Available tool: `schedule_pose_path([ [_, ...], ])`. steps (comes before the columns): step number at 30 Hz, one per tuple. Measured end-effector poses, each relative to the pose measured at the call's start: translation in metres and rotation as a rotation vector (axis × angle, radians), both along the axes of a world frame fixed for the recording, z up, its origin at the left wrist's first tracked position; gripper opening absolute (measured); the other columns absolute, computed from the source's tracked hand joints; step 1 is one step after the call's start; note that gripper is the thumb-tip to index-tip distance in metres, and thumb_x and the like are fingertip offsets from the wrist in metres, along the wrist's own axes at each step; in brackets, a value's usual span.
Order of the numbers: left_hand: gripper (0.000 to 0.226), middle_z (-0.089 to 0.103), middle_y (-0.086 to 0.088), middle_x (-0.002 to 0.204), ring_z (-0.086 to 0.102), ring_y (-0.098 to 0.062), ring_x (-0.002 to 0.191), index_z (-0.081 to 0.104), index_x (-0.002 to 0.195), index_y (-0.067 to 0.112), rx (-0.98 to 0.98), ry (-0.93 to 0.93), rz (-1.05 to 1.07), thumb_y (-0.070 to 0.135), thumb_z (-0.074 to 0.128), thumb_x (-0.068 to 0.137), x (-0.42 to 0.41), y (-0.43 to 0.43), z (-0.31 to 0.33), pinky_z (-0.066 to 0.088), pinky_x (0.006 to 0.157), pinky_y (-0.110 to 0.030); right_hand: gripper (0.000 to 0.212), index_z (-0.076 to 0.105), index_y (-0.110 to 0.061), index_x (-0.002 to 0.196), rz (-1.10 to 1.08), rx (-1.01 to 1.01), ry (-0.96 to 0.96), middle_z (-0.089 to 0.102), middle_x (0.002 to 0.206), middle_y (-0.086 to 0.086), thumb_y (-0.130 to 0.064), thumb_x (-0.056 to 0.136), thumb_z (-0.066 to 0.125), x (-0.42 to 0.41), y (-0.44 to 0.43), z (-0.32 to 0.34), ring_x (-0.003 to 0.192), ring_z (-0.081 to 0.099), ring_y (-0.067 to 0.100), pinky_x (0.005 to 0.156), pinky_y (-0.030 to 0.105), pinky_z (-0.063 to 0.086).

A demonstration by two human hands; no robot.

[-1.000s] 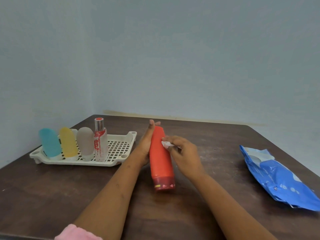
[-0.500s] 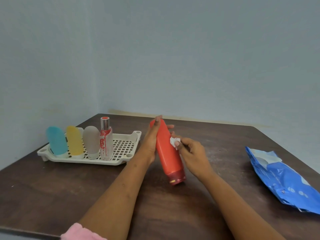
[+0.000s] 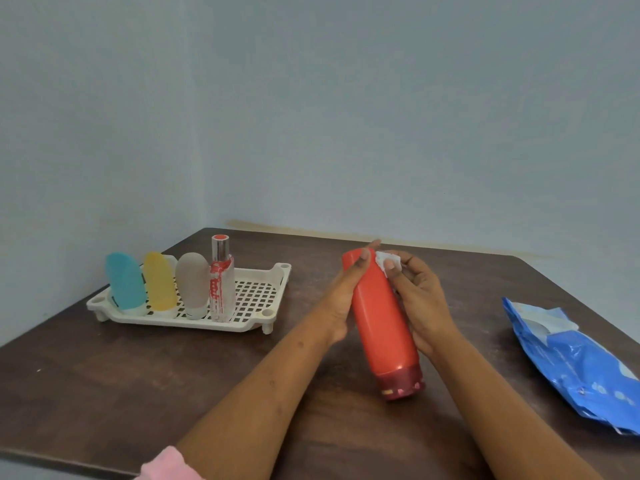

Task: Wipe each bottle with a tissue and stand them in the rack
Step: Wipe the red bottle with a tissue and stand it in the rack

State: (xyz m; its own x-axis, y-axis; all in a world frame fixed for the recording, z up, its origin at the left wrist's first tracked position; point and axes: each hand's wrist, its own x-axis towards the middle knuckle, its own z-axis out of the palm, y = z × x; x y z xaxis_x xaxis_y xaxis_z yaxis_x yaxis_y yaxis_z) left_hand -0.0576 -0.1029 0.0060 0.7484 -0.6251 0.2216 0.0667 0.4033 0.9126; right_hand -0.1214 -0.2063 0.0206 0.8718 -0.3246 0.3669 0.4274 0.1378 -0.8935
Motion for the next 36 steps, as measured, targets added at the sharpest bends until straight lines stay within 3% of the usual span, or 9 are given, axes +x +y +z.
schedule_pose_path([
  [3,0.085,0.067,-0.008,0.123,0.063,-0.027,0.113,0.062,0.127,0.031,0.012,0.019,0.007,0.071,0.079,0.053,0.000,-0.001,-0.001,0.049,0.100,-0.045,0.022,0.063,-0.010,0.108,0.030,-0.007,0.019,0.070,0.101,0.011,-0.022,0.091,0.058,-0.002,-0.001,-0.001,0.087,0.068,0.024,0.071,0.037,0.056],
  [7,0.051,0.071,-0.010,0.107,0.067,-0.025,0.096,0.068,0.112,0.019,-0.006,0.051,0.097,0.054,0.062,0.075,0.000,0.002,0.000,0.052,0.091,-0.041,0.021,0.065,-0.011,0.107,0.094,0.021,0.044,0.070,0.100,0.010,-0.019,0.088,0.060,-0.002,-0.002,-0.003,0.086,0.067,0.021,0.075,0.037,0.056],
  [10,0.052,0.069,-0.013,0.106,0.066,-0.024,0.092,0.067,0.112,0.014,-0.025,0.014,0.142,0.053,0.058,0.079,0.006,0.007,0.001,0.052,0.087,-0.042,0.025,0.063,-0.005,0.108,0.138,0.038,0.059,0.070,0.100,0.011,-0.015,0.085,0.062,0.001,-0.002,-0.007,0.089,0.066,0.021,0.081,0.038,0.055],
  [12,0.045,0.069,-0.008,0.107,0.065,-0.017,0.091,0.070,0.101,0.015,-0.071,-0.004,0.208,0.053,0.059,0.078,0.014,0.013,0.003,0.053,0.084,-0.038,0.027,0.062,-0.001,0.108,0.141,0.009,0.083,0.070,0.095,0.008,-0.013,0.085,0.062,0.003,-0.001,-0.011,0.082,0.065,0.017,0.077,0.033,0.055],
  [14,0.039,0.072,-0.003,0.106,0.064,-0.015,0.094,0.068,0.096,0.016,-0.109,-0.001,0.271,0.050,0.062,0.078,0.022,0.019,0.006,0.051,0.083,-0.033,0.018,0.064,-0.003,0.102,0.130,-0.058,0.113,0.071,0.089,0.003,-0.011,0.085,0.063,0.004,-0.001,-0.015,0.075,0.063,0.012,0.071,0.026,0.053],
  [21,0.036,0.070,0.002,0.086,0.065,-0.014,0.071,0.061,0.101,0.016,-0.197,0.072,0.465,0.045,0.066,0.079,0.035,0.037,0.007,0.053,0.058,-0.029,0.006,0.070,-0.009,0.088,0.066,-0.424,0.172,0.073,0.092,-0.006,-0.008,0.082,0.069,0.004,-0.006,-0.022,0.083,0.066,0.003,0.066,0.015,0.049],
  [26,0.043,0.066,-0.001,0.087,0.063,-0.016,0.072,0.057,0.114,0.013,-0.219,0.166,0.563,0.040,0.065,0.082,0.040,0.041,0.006,0.053,0.063,-0.031,0.006,0.071,-0.021,0.084,-0.055,-0.676,0.183,0.070,0.090,-0.012,-0.016,0.081,0.071,0.004,-0.004,-0.026,0.086,0.064,0.006,0.074,0.019,0.052],
  [30,0.037,0.064,-0.002,0.087,0.062,-0.018,0.075,0.055,0.115,0.013,-0.236,0.241,0.645,0.036,0.066,0.088,0.045,0.043,0.003,0.054,0.062,-0.032,0.018,0.071,-0.029,0.080,-0.003,-0.813,0.145,0.070,0.098,-0.007,-0.012,0.074,0.075,0.004,0.000,-0.027,0.095,0.063,0.008,0.085,0.029,0.052],
  [36,0.024,0.063,-0.003,0.087,0.061,-0.020,0.080,0.054,0.103,0.021,-0.182,0.320,0.738,0.035,0.067,0.089,0.049,0.042,0.002,0.054,0.065,-0.035,0.014,0.073,-0.027,0.081,0.124,-0.900,0.154,0.067,0.101,-0.008,-0.020,0.071,0.080,0.001,-0.002,-0.022,0.096,0.061,0.010,0.078,0.021,0.049],
])
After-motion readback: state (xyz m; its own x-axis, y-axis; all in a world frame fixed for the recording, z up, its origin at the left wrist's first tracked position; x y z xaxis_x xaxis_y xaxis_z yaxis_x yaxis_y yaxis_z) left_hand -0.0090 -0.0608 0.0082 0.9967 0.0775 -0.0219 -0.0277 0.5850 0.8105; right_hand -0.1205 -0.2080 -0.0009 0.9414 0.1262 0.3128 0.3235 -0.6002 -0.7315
